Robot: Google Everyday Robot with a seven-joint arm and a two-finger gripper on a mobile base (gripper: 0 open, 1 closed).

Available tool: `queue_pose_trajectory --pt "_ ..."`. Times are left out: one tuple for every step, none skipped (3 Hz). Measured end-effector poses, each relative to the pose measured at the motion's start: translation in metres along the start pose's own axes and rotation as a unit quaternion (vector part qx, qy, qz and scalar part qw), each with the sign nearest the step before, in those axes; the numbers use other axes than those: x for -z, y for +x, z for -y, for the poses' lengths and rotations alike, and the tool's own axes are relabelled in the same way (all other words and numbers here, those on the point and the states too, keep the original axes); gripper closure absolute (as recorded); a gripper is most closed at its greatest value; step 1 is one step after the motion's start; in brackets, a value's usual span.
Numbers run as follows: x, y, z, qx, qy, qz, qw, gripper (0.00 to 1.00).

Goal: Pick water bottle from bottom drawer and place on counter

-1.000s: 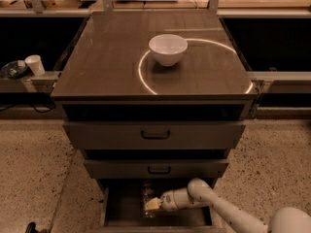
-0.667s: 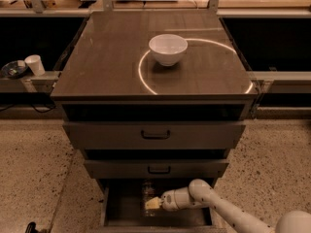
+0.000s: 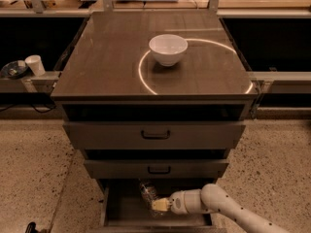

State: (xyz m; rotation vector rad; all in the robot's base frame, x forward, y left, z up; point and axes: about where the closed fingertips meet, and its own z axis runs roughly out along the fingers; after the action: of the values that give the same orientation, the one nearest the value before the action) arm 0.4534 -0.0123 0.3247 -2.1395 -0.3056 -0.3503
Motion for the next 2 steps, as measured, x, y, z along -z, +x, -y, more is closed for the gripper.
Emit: queue_pose_trajectory --pt "0.027 -0.023 0.016 -0.004 -0.017 0.011 0.9998 1.0" --pt "0.047 -0.048 0.028 -0.003 -0.027 0.03 0.9992 1.0"
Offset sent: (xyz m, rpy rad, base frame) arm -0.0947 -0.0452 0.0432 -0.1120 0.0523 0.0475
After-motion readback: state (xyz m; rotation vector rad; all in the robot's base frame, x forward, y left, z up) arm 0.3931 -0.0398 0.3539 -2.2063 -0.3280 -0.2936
